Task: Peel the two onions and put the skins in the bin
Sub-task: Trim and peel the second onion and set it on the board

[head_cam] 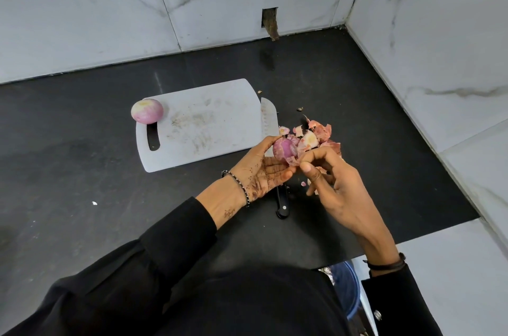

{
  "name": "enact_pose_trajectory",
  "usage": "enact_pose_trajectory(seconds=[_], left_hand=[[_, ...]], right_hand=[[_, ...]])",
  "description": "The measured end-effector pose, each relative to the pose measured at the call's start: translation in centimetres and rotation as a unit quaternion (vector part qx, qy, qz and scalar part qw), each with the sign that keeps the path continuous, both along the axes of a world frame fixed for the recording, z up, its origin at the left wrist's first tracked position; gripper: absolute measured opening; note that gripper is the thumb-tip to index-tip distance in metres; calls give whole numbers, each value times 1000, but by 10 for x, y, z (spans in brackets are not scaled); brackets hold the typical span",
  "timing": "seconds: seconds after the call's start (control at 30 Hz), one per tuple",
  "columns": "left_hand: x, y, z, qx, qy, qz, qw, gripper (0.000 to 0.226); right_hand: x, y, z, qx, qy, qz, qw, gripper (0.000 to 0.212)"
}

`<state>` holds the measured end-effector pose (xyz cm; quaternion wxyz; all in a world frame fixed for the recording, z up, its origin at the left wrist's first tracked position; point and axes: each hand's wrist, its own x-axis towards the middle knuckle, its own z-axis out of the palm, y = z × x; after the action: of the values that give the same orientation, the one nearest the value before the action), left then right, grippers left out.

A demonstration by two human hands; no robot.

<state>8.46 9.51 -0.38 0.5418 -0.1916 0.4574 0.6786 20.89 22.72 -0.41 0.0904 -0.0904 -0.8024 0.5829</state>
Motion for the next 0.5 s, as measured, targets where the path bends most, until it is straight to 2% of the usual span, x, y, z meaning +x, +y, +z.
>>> enact_pose_trajectory(seconds=[0.37, 0.5], left_hand=[[-3, -4, -4, 43, -48, 4, 998, 52], [-5, -9, -2, 75, -49, -20, 996, 58]], right_hand=[[-1, -6, -4, -178, 41, -38, 982, 17], [0, -4, -7, -244, 31, -96, 964, 17]])
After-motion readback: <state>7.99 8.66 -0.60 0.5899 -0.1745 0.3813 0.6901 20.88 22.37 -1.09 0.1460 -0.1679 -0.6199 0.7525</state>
